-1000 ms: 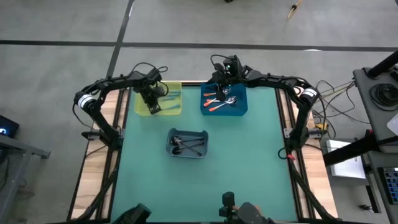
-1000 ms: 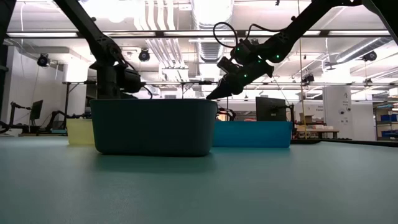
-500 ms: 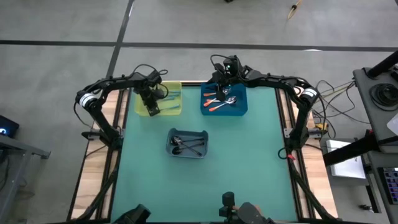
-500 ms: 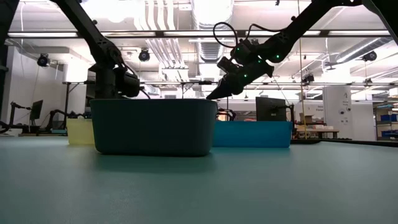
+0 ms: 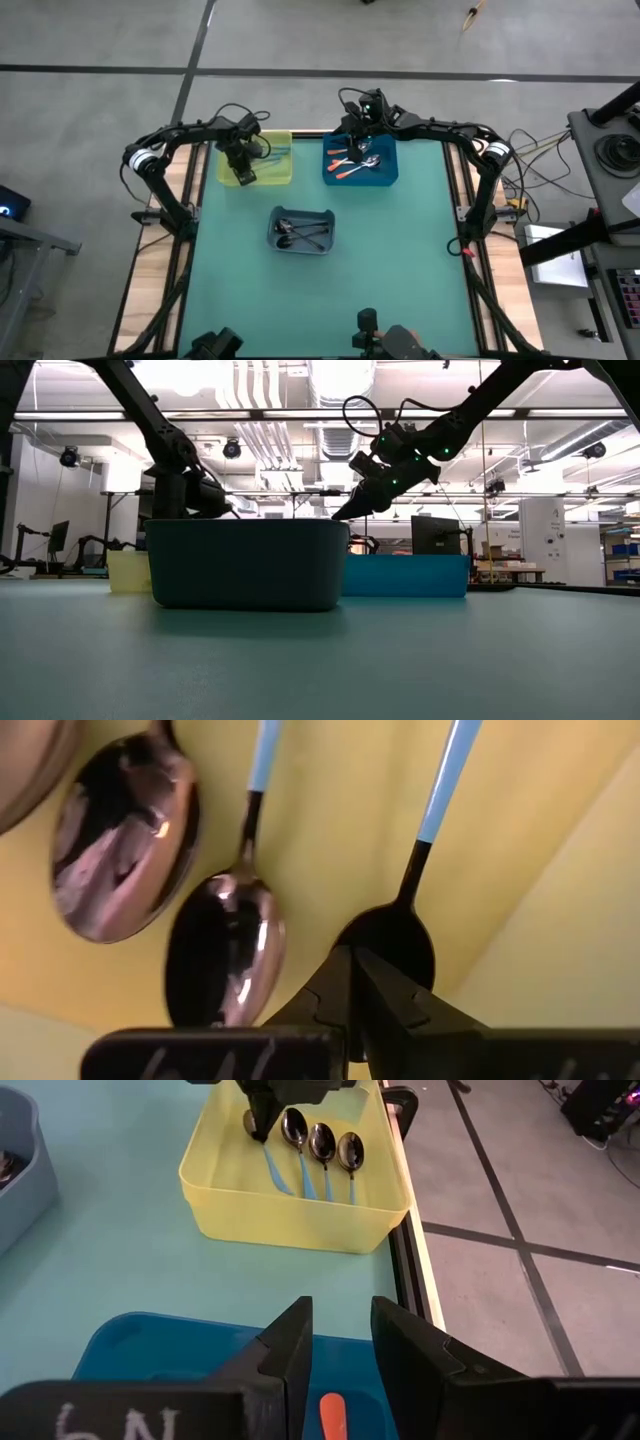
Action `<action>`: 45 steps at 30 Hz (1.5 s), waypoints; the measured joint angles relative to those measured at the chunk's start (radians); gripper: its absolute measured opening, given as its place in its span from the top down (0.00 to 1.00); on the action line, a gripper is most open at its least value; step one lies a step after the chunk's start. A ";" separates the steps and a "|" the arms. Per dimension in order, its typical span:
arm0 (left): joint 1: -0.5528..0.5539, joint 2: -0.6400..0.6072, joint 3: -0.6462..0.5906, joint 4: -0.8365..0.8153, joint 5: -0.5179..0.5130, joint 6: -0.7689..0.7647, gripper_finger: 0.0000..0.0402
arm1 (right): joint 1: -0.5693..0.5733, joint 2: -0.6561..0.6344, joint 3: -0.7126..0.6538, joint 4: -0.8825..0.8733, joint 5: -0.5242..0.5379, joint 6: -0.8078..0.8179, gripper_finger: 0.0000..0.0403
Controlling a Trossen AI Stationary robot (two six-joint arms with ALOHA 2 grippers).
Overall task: Sort silverware by color (type)
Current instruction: Adjust the blue spoons in the green bin
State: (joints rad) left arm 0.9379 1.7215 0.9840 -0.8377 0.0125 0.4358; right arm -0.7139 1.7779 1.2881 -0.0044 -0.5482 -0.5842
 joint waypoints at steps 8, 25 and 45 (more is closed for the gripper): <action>0.000 -0.024 -0.001 0.013 -0.023 -0.002 1.00 | 0.000 0.000 0.000 0.000 0.000 0.000 0.76; 0.000 -0.114 -0.005 -0.006 0.180 -0.005 1.00 | 0.000 0.000 0.000 0.001 0.000 0.000 0.76; 0.002 -0.036 -0.018 -0.018 0.055 -0.051 1.00 | 0.000 0.000 0.000 -0.005 0.000 0.000 0.76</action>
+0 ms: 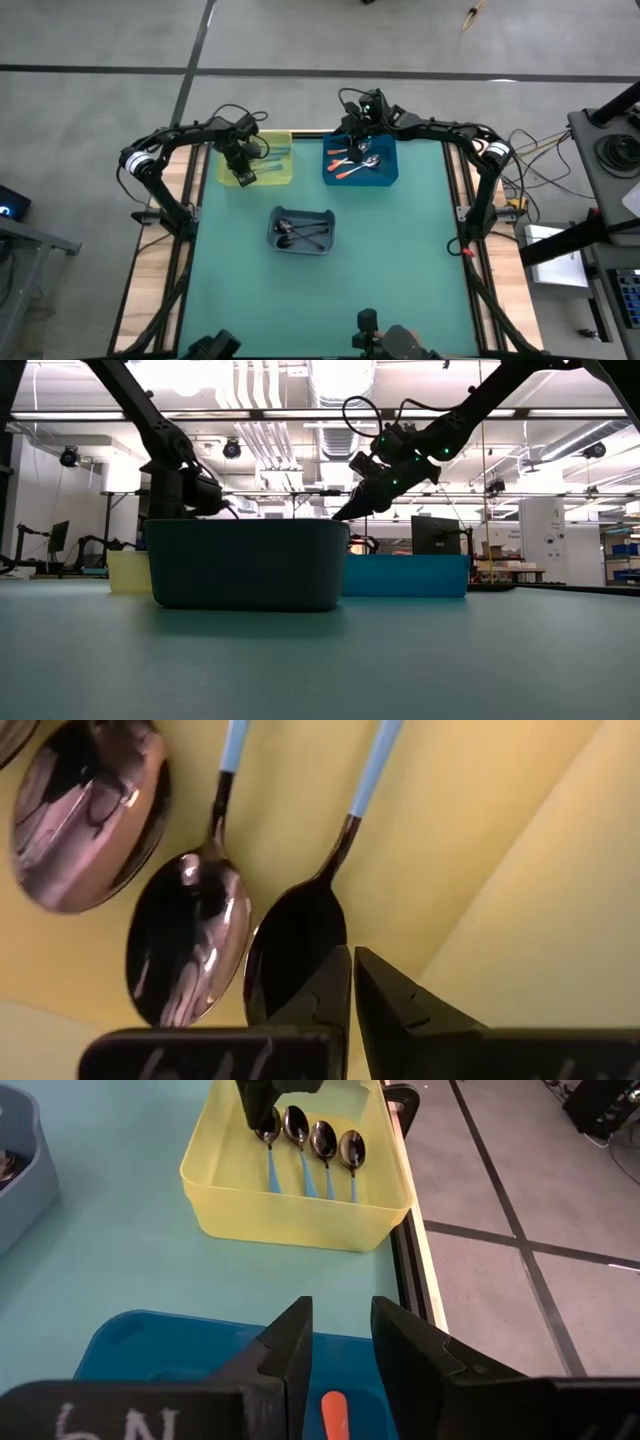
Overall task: Sort silverware by color (type)
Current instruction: Adjust the blue spoons in the green bin, then adjust the orange spoons in the blue bin
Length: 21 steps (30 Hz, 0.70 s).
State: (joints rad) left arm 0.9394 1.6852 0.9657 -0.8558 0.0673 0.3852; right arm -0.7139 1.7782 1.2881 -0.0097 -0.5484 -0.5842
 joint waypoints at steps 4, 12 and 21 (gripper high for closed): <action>0.000 -0.003 0.003 0.000 -0.054 -0.010 1.00 | 0.000 0.000 0.000 0.000 0.000 0.000 0.76; 0.000 -0.017 0.003 0.001 -0.083 -0.010 1.00 | 0.000 0.000 0.000 0.000 0.000 0.000 0.76; -0.001 -0.087 0.003 0.027 0.001 -0.051 1.00 | 0.000 0.000 0.000 0.000 0.000 0.003 0.76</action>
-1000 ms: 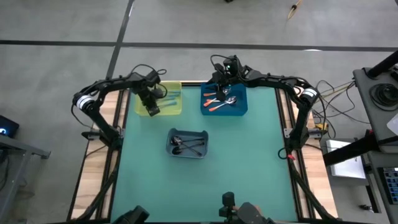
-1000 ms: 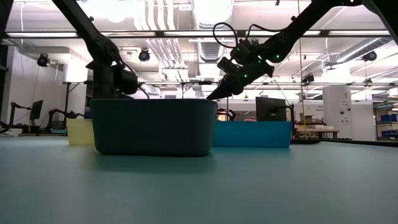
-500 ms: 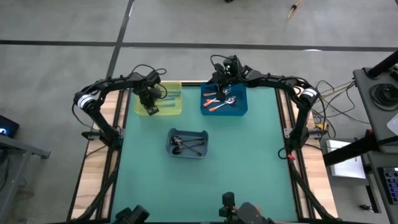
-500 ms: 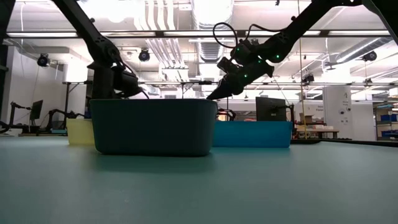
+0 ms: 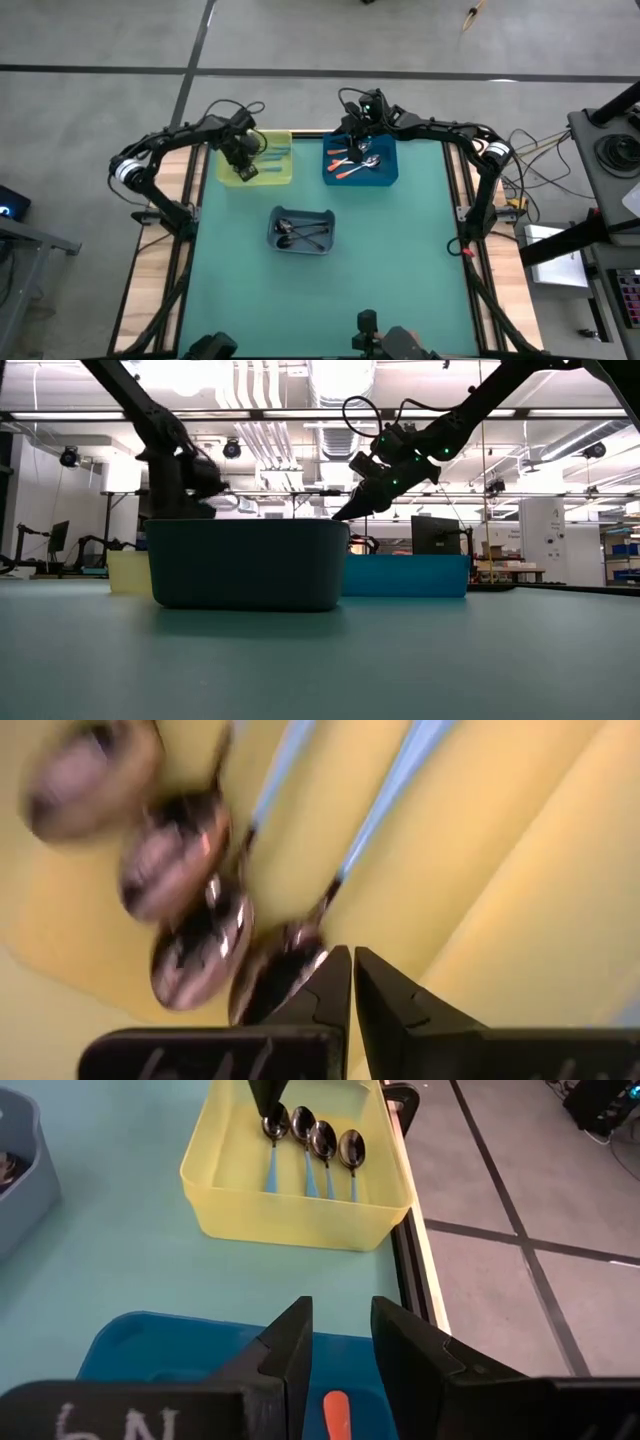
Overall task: Sort silverware by color (type)
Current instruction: Adjust the orange spoons in the blue bin
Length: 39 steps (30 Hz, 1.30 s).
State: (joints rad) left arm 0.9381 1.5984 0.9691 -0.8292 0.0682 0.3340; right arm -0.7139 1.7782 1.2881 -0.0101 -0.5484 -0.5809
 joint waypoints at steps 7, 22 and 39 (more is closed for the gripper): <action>-0.043 -0.193 -0.044 0.173 0.096 -0.030 1.00 | 0.005 -0.023 0.000 -0.038 -0.001 0.061 0.76; -0.159 -0.557 -0.198 0.520 0.127 -0.108 1.00 | 0.003 -0.056 0.000 -0.435 0.369 0.271 0.76; -0.159 -0.537 -0.198 0.750 0.125 -0.054 1.00 | -0.044 0.009 0.048 -0.500 0.497 0.425 0.76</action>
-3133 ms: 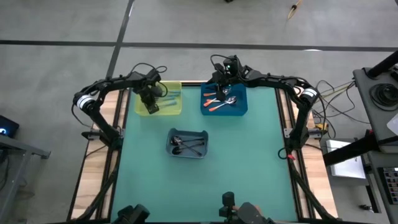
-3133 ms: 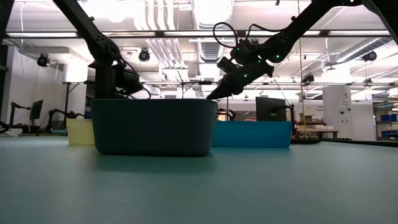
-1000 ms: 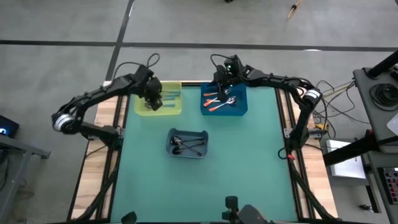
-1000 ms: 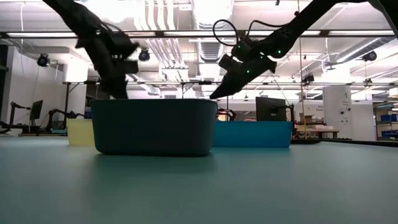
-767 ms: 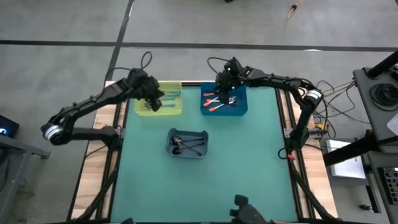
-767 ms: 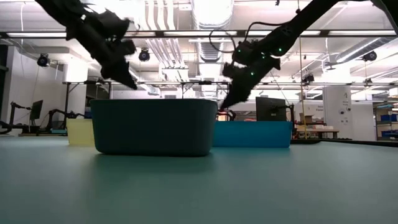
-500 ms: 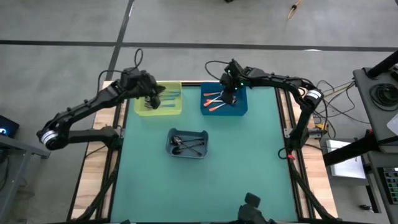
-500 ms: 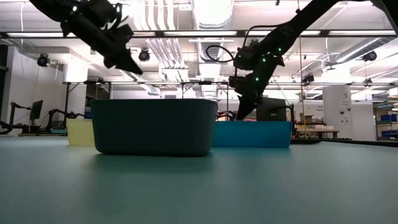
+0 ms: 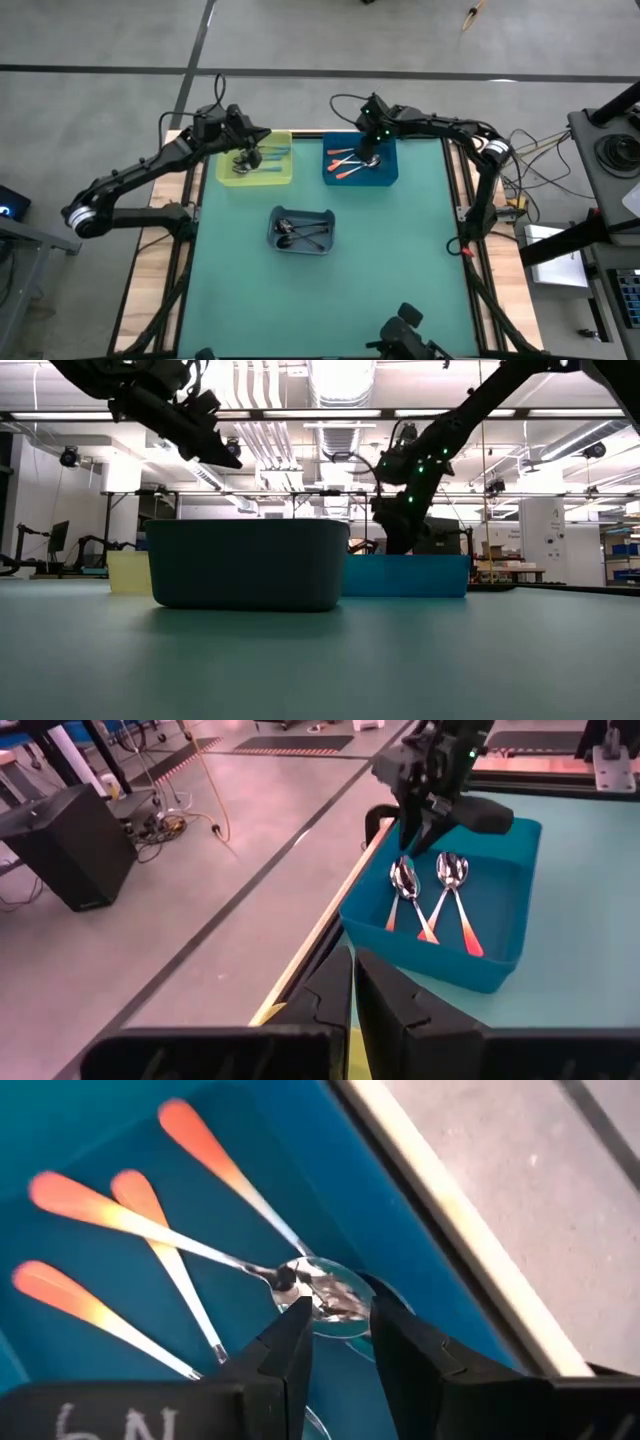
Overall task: Sort silverware by color (type)
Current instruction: Adjust the orange spoons in the blue bin
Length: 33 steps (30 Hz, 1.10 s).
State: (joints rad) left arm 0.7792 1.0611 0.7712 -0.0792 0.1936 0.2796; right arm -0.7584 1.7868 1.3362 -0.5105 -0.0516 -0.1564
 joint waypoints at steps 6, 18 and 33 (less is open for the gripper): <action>0.000 0.020 0.000 0.001 0.000 0.039 1.00 | 0.006 0.046 0.000 0.007 0.077 0.000 0.76; 0.000 0.042 0.000 0.042 0.000 0.078 1.00 | 0.005 0.088 -0.005 0.018 0.104 -0.045 0.76; 0.000 0.042 0.000 0.053 0.000 0.078 1.00 | 0.009 0.087 -0.023 -0.049 0.104 -0.027 0.76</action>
State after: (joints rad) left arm 0.7792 1.1030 0.7712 -0.0261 0.1936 0.3580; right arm -0.7490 1.8740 1.3132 -0.5591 0.0528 -0.1830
